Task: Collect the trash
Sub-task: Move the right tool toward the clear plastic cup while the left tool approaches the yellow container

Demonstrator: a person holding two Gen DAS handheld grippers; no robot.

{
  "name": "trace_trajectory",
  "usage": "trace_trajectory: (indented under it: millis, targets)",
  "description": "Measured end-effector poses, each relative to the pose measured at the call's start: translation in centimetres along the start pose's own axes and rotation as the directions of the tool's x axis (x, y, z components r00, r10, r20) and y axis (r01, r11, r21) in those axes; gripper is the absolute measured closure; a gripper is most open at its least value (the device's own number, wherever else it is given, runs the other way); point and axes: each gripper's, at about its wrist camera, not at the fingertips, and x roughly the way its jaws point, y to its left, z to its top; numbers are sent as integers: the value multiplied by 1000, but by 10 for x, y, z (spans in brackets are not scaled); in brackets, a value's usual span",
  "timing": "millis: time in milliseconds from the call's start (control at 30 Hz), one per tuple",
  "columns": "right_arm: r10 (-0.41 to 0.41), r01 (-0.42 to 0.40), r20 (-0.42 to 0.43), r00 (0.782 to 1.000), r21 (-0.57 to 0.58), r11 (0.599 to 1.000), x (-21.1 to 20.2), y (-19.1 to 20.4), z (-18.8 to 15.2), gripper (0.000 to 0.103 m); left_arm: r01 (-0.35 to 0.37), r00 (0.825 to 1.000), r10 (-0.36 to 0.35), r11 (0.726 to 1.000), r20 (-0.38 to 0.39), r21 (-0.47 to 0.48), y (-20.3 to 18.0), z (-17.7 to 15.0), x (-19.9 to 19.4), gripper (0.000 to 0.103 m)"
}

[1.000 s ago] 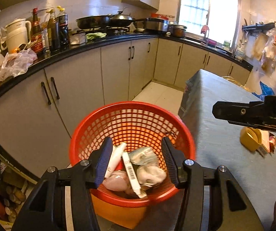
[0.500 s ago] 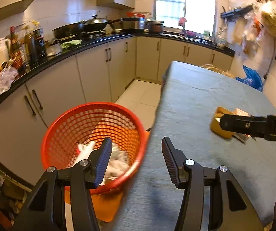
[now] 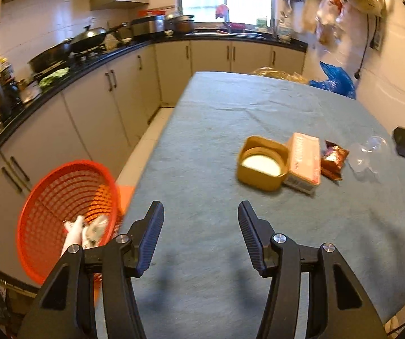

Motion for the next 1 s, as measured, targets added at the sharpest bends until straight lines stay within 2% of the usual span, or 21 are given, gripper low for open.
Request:
trace_trajectory:
  millis: [67, 200, 400, 567, 633, 700, 833, 1000]
  targets:
    - [-49, 48, 34, 998, 42, 998, -6, -25, 10, 49, 18, 1000, -17, 1000, -14, 8, -9, 10, 5, 50]
    - [-103, 98, 31, 994, 139, 985, -1, -72, 27, 50, 49, 998, -48, 999, -47, 5, -21, 30, 16, 50]
    - [-103, 105, -22, 994, 201, 974, 25, -114, 40, 59, 47, 996, -47, 999, -80, 2, -31, 55, 39, 50]
    - [-58, 64, -46, 997, 146, 987, 41, -104, 36, 63, 44, 993, -46, 999, -110, -17, -30, 66, 59, 50]
    - [-48, 54, -47, 998, 128, 990, 47, -101, 32, 71, 42, 992, -45, 999, -119, -26, -30, 68, 66, 50]
    - [-19, 23, -40, 999, 104, 994, 50, -96, 28, 89, 46, 991, -49, 999, -123, -28, -31, 71, 72, 49]
    - [43, -43, 1, 999, 84, 996, 47, -91, 23, 94, 34, 989, -36, 999, -141, -19, -33, 71, 84, 49]
    - [75, -81, 89, 993, 68, 994, 37, -87, 20, 96, 18, 988, -17, 1000, -155, 10, -38, 65, 100, 50]
